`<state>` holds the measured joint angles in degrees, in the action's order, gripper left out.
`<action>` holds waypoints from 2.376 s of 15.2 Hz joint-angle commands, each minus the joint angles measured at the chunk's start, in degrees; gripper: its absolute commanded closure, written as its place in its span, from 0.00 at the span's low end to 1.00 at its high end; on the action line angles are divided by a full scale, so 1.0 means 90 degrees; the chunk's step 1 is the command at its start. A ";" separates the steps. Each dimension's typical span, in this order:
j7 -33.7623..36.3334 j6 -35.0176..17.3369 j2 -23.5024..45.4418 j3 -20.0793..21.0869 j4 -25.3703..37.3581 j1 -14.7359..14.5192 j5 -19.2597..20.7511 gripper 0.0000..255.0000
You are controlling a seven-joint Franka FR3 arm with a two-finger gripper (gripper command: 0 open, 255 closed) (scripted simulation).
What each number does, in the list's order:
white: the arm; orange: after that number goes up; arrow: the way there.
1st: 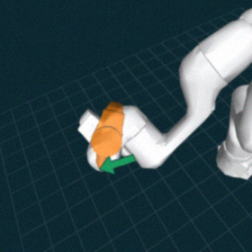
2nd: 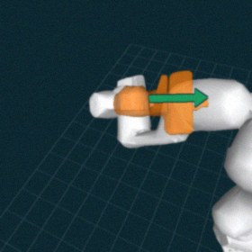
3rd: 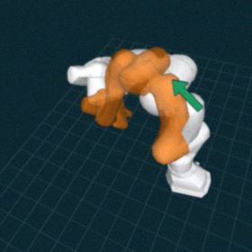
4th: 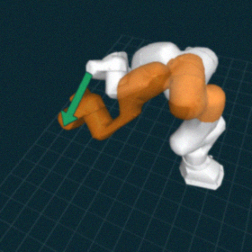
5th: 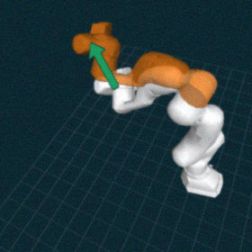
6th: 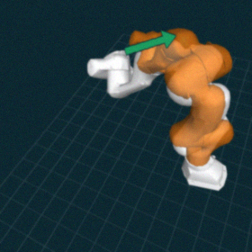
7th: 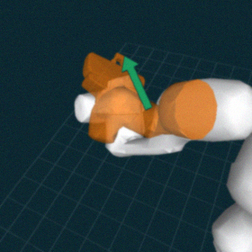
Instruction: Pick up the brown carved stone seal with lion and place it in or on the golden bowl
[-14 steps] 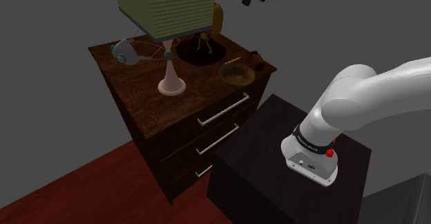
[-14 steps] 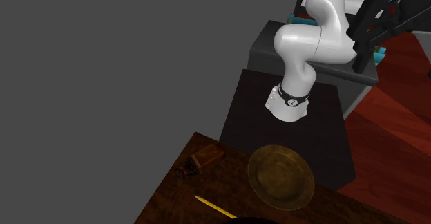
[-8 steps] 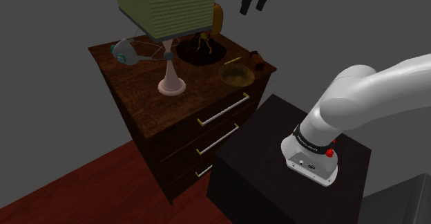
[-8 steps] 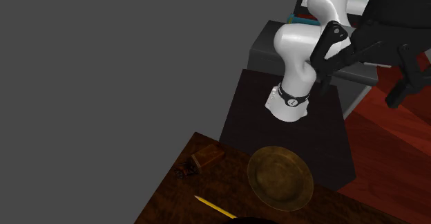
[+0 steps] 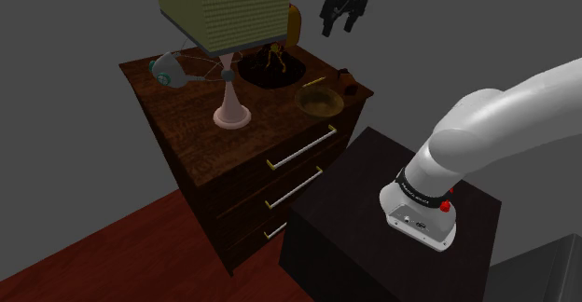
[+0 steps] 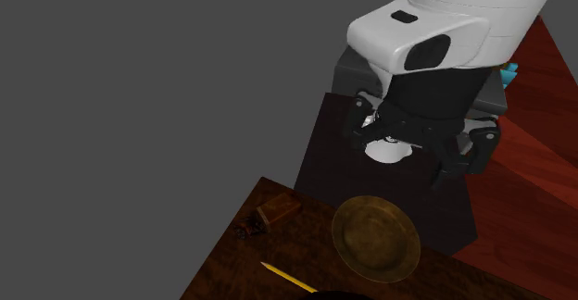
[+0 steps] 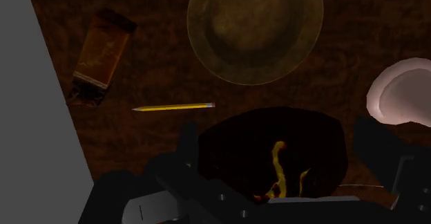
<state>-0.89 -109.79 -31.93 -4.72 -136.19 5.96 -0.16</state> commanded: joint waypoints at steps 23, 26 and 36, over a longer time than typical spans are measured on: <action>-0.0524 -0.2551 0.3889 -0.1389 0.0457 0.1073 -0.0180 0.00; -0.0582 -0.2806 0.4066 -0.1380 0.0371 0.1077 -0.0261 0.00; -0.0637 -0.3021 0.4227 -0.1367 0.0307 0.1084 -0.0339 0.00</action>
<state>-6.62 -136.98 6.11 -17.03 -133.43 15.72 -3.21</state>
